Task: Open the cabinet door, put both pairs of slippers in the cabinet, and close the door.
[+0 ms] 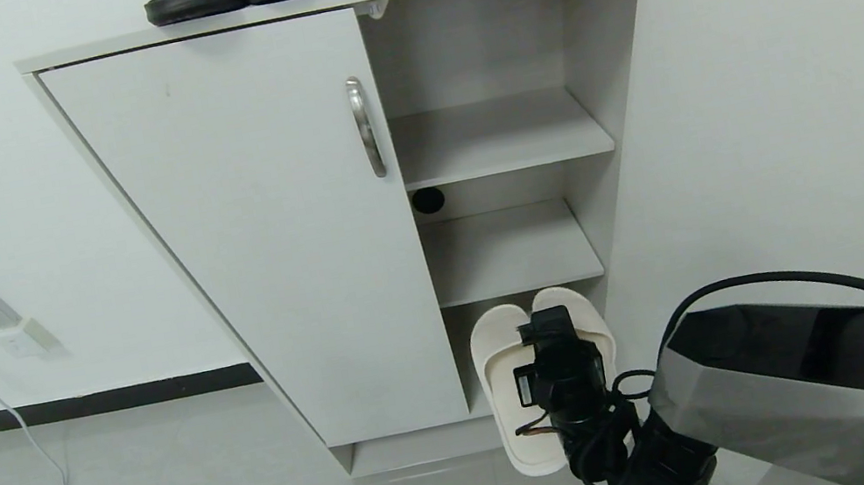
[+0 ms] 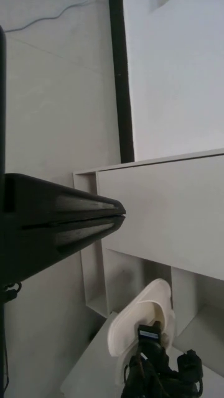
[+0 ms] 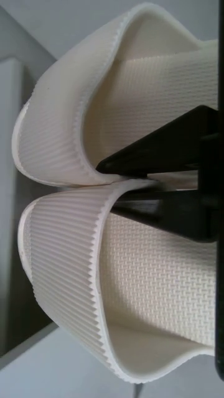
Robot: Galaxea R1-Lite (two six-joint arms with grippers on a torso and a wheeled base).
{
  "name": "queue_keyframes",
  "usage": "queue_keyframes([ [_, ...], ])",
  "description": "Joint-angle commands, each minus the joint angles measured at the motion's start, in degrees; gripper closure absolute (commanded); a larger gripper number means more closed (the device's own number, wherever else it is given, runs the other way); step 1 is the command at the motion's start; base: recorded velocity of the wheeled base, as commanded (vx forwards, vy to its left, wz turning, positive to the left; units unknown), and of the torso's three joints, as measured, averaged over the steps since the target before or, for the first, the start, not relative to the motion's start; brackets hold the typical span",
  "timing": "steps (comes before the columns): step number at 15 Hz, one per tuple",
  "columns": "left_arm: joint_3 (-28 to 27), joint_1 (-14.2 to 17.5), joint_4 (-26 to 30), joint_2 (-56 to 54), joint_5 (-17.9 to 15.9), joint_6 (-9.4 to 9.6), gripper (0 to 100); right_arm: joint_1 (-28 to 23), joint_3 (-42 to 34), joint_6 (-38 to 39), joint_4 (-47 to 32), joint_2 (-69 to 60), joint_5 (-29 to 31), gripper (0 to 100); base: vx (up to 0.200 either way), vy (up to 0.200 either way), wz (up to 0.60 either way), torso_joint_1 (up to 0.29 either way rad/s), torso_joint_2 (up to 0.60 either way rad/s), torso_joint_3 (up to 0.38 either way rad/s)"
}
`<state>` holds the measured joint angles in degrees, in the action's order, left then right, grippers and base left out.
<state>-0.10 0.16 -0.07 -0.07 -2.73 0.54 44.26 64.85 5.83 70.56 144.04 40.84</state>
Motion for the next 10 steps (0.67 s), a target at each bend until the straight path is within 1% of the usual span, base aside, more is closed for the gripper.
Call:
queue_keyframes([
  [1,0.0,0.0,0.0,0.1,0.0,-0.01,100,-0.8,-0.1,-1.3,1.7,1.2,-0.1,100,0.000,0.000,0.00,0.000,0.00,0.000],
  [10,0.0,0.0,0.0,0.1,0.1,-0.01,100,-0.8,-0.1,-1.5,2.8,-0.7,0.0,100,0.000,0.000,0.00,0.000,0.00,0.000],
])
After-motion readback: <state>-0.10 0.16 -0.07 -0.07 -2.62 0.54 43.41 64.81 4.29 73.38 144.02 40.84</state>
